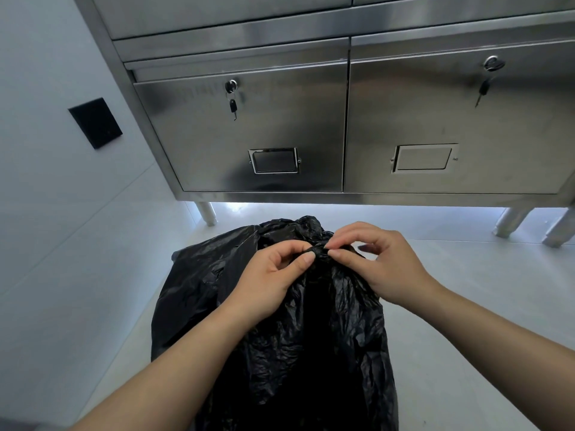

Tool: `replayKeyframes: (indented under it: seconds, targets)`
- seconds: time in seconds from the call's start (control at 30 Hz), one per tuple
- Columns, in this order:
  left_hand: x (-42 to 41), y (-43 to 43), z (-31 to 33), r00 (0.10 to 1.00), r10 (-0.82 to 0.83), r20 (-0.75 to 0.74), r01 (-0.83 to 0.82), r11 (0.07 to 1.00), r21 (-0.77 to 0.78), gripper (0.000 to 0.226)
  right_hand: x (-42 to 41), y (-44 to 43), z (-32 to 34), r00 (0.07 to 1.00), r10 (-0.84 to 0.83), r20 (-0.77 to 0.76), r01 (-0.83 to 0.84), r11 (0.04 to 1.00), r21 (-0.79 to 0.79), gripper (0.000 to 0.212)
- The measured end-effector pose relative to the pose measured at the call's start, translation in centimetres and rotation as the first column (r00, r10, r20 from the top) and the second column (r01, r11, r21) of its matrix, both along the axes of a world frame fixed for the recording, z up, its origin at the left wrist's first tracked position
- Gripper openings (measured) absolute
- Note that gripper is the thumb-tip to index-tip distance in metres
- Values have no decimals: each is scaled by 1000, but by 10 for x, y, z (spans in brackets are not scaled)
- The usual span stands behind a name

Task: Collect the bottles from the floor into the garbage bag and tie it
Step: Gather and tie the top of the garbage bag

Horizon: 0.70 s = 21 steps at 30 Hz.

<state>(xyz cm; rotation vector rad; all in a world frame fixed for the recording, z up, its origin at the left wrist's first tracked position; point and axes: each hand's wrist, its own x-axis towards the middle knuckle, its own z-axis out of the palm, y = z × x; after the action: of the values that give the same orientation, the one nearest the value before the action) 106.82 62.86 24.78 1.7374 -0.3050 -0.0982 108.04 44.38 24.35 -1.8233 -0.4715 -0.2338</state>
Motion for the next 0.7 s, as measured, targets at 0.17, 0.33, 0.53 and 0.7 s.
replayKeyframes:
  seconds: [0.17, 0.33, 0.53, 0.7]
  targets:
    - [1, 2, -3, 997, 67, -26, -68, 997, -28, 9, -4, 1, -2, 992, -18, 124, 36, 990, -139, 21]
    - [0, 0, -4, 995, 38, -94, -43, 998, -53, 11, 0, 3, -3, 967, -87, 238, 146, 959, -241, 10]
    - [2, 8, 0, 992, -13, -126, 20, 998, 54, 19, 1, 0, -10, 990, -99, 99, 125, 946, -298, 12]
    - [2, 12, 0, 990, 20, -140, 2, 987, 158, 21, -1, 0, -16, 994, -76, 82, 101, 922, -373, 14]
